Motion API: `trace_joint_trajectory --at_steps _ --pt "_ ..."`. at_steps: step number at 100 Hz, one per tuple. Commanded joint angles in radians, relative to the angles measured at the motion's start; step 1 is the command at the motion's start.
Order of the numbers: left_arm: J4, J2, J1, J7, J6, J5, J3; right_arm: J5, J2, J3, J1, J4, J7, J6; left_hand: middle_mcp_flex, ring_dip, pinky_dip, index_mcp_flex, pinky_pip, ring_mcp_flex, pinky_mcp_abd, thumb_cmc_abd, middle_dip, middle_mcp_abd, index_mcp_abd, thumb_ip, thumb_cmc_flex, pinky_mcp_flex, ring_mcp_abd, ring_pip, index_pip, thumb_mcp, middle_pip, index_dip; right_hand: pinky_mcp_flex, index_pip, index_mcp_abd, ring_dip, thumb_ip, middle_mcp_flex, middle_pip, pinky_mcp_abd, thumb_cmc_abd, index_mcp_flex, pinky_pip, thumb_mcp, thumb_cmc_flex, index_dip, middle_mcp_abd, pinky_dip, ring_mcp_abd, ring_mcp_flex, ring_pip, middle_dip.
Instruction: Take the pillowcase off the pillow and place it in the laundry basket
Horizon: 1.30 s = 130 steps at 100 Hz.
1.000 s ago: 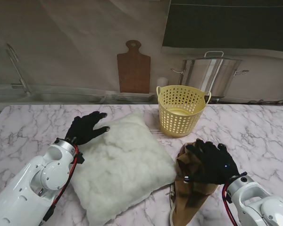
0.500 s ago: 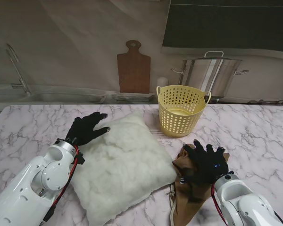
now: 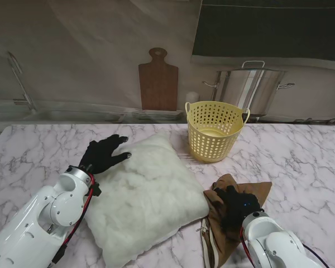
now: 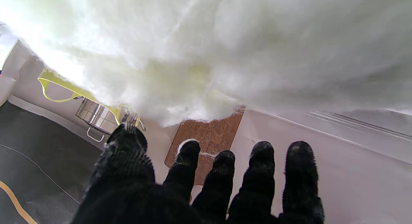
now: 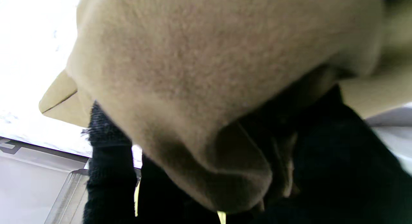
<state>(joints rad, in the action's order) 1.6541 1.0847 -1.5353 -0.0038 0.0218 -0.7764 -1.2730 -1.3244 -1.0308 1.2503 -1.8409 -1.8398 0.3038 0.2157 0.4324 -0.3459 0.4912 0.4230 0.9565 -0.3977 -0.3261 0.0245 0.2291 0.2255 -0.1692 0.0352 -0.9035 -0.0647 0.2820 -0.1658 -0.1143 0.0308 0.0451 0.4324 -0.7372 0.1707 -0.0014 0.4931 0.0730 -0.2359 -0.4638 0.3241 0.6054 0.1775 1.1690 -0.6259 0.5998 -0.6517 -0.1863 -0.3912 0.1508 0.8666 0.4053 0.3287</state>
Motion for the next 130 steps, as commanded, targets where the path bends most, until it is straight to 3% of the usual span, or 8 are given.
trace_joint_trajectory --at_steps 1,7,11,20,34,47,89,130 --pt "-0.005 0.001 0.001 -0.015 -0.005 0.003 0.006 0.011 -0.002 -0.020 0.009 0.033 -0.036 0.031 -0.036 -0.007 0.015 -0.028 -0.535 0.009 -0.027 -0.036 -0.001 0.012 -0.009 -0.012 -0.007 0.021 0.002 0.009 0.013 0.007 -0.013 -0.015 -0.081 0.101 -0.059 0.072 -0.034 -0.020 -0.129 -0.102 0.052 0.046 0.071 -0.134 0.076 -0.044 -0.019 -0.031 -0.045 0.093 0.124 0.079" --pt "-0.006 0.001 0.001 -0.014 -0.005 0.001 0.007 0.015 -0.004 -0.031 0.015 0.043 -0.058 0.052 -0.036 -0.007 0.016 -0.028 -0.537 0.008 -0.028 -0.036 -0.001 0.012 -0.009 -0.012 -0.006 0.020 0.000 0.008 0.013 0.007 -0.013 -0.015 -0.146 0.203 -0.123 0.125 -0.032 -0.070 -0.231 -0.196 0.040 0.083 0.125 -0.255 0.123 -0.087 0.003 -0.052 -0.108 0.165 0.248 0.158" --pt "-0.007 0.001 0.002 -0.013 -0.005 0.000 0.008 0.032 -0.005 -0.038 0.018 0.048 -0.073 0.067 -0.037 -0.007 0.017 -0.029 -0.538 0.009 -0.029 -0.036 -0.001 0.013 -0.010 -0.012 -0.008 0.020 0.002 0.009 0.014 0.006 -0.013 -0.015 -0.181 0.267 -0.168 0.163 0.021 -0.115 -0.280 -0.239 0.057 0.115 0.161 -0.320 0.174 -0.118 0.023 -0.077 -0.132 0.204 0.321 0.205" --pt "-0.008 0.001 0.002 -0.011 -0.006 -0.001 0.008 0.044 -0.008 -0.046 0.024 0.061 -0.110 0.083 -0.037 -0.008 0.018 -0.028 -0.542 0.009 -0.029 -0.037 -0.001 0.012 -0.010 -0.012 -0.007 0.022 0.003 0.008 0.013 0.006 -0.013 -0.015 -0.244 0.412 -0.248 0.175 0.063 -0.270 -0.360 -0.278 0.049 0.222 0.205 -0.438 0.235 -0.163 0.082 -0.118 -0.192 0.269 0.483 0.311" --pt "-0.012 0.003 0.003 -0.001 -0.006 -0.001 0.011 0.066 -0.014 -0.049 0.030 0.074 -0.183 0.105 -0.036 -0.010 0.020 -0.030 -0.544 0.007 -0.027 -0.044 0.000 0.012 -0.012 -0.012 -0.009 0.020 0.001 0.006 0.014 0.006 -0.012 -0.015 -0.281 0.633 -0.267 0.197 0.130 -0.511 -0.398 -0.268 0.056 0.521 0.244 -0.436 0.310 -0.136 0.109 -0.130 -0.200 0.299 0.570 0.507" --pt "-0.010 0.003 0.002 -0.003 -0.011 -0.001 0.011 0.084 -0.025 -0.027 0.027 0.066 -0.274 0.112 -0.035 -0.011 0.023 -0.028 -0.543 0.006 -0.027 -0.044 0.000 0.012 -0.010 -0.012 -0.010 0.018 0.001 0.005 0.013 0.006 -0.012 -0.015 -0.300 0.720 -0.249 0.220 0.147 -0.557 -0.417 -0.270 0.038 0.691 0.269 -0.441 0.332 -0.099 0.109 -0.132 -0.204 0.325 0.584 0.531" --pt "-0.015 0.005 -0.003 0.001 -0.012 0.014 0.014 0.016 -0.039 0.100 0.064 -0.077 -0.348 0.044 -0.034 -0.014 0.031 -0.026 -0.538 0.006 -0.023 -0.050 0.001 0.014 -0.012 -0.013 -0.015 0.018 0.002 0.004 0.012 0.006 -0.012 -0.014 -0.304 0.730 -0.235 0.234 0.157 -0.566 -0.420 -0.272 0.020 0.723 0.276 -0.446 0.338 -0.083 0.103 -0.131 -0.213 0.334 0.583 0.544" --pt "-0.023 0.005 0.001 0.001 0.000 0.023 0.012 -0.022 -0.036 0.106 0.291 -0.087 -0.318 -0.046 -0.034 -0.015 0.032 -0.028 -0.534 0.005 -0.023 -0.053 0.002 0.011 -0.011 -0.012 -0.013 0.018 0.002 0.004 0.012 0.007 -0.012 -0.015 -0.302 0.737 -0.246 0.235 0.163 -0.559 -0.417 -0.274 0.005 0.730 0.268 -0.440 0.339 -0.088 0.110 -0.128 -0.221 0.333 0.568 0.550"
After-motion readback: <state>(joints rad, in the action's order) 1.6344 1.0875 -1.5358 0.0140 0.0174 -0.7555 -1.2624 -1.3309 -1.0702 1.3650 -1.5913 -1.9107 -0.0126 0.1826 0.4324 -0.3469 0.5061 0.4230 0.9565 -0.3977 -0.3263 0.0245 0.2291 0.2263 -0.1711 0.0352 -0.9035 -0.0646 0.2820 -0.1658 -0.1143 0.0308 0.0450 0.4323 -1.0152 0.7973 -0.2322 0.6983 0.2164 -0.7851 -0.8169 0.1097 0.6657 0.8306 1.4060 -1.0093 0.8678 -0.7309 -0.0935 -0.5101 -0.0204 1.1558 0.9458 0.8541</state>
